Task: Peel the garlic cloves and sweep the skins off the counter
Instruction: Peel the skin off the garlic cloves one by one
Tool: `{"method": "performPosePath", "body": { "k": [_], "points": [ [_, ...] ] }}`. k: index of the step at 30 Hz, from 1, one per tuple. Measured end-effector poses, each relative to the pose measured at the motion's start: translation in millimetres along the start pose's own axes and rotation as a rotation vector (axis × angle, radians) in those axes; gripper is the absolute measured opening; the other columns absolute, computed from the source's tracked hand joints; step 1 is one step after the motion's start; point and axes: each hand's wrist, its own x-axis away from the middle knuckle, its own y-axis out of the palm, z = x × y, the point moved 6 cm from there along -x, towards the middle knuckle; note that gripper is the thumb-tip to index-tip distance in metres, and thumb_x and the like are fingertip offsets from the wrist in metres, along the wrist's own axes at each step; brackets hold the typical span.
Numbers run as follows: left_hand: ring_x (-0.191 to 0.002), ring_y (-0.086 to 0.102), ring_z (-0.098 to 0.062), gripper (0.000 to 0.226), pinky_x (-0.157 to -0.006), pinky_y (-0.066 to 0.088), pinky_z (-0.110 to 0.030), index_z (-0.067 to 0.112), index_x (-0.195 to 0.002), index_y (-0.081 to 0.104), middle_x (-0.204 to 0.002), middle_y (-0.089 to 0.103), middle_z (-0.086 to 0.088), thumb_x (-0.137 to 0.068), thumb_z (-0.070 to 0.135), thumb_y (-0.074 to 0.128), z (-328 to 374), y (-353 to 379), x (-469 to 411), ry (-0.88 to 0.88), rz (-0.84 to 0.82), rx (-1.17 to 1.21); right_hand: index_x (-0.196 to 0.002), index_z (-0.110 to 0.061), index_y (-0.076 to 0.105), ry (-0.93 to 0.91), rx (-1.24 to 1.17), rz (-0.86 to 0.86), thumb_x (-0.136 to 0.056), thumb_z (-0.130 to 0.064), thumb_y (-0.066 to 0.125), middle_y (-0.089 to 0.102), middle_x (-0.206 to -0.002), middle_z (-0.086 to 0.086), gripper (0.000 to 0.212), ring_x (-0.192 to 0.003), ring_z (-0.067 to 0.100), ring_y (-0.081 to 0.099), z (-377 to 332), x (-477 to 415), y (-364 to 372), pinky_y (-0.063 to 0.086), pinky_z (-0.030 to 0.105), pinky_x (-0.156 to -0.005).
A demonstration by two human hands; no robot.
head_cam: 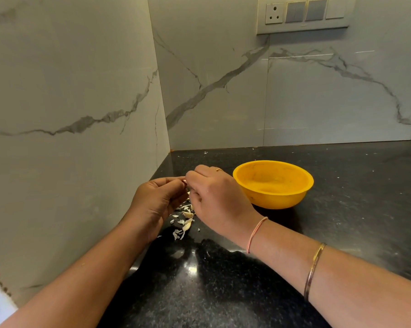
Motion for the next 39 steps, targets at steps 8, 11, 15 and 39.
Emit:
{"method": "performPosePath", "body": {
  "k": [8, 11, 15, 39],
  "points": [
    [-0.066, 0.067, -0.012, 0.012, -0.064, 0.057, -0.019, 0.002, -0.080, 0.069, -0.069, 0.071, -0.006, -0.084, -0.002, 0.059, 0, 0, -1, -0.001, -0.005, 0.011, -0.081, -0.008, 0.058, 0.184, -0.214, 0.008, -0.082, -0.001, 0.062, 0.052, -0.072, -0.001, 0.009, -0.064, 0.010, 0.048, 17, 0, 2, 0.030, 0.008, -0.054],
    [-0.067, 0.065, -0.012, 0.007, -0.065, 0.055, -0.019, 0.002, -0.081, 0.070, -0.070, 0.071, -0.006, -0.082, 0.002, 0.062, 0, 0, -1, -0.001, -0.012, 0.019, -0.092, -0.006, 0.059, 0.219, -0.248, 0.017, -0.083, -0.002, 0.063, 0.060, -0.079, 0.003, 0.011, -0.068, 0.009, 0.051, 18, 1, 3, 0.037, 0.007, -0.056],
    [-0.066, 0.063, -0.012, 0.007, -0.061, 0.055, -0.016, 0.004, -0.077, 0.070, -0.069, 0.069, -0.006, -0.081, 0.003, 0.064, 0, 0, -1, -0.003, 0.010, 0.007, -0.082, -0.006, 0.060, 0.218, -0.243, 0.047, -0.080, 0.001, 0.062, 0.057, -0.078, 0.005, 0.008, -0.068, 0.012, 0.050, 20, 1, 3, 0.036, 0.010, -0.054],
    [-0.064, 0.067, -0.013, 0.011, -0.067, 0.057, -0.022, 0.001, -0.078, 0.067, -0.067, 0.071, -0.007, -0.083, -0.004, 0.059, -2, 1, -1, -0.025, -0.006, 0.018, -0.069, -0.009, 0.059, 0.184, -0.220, 0.017, -0.074, 0.000, 0.067, 0.048, -0.070, -0.005, 0.013, -0.062, 0.009, 0.045, 16, 2, 1, 0.027, 0.009, -0.053]
  ]
}}
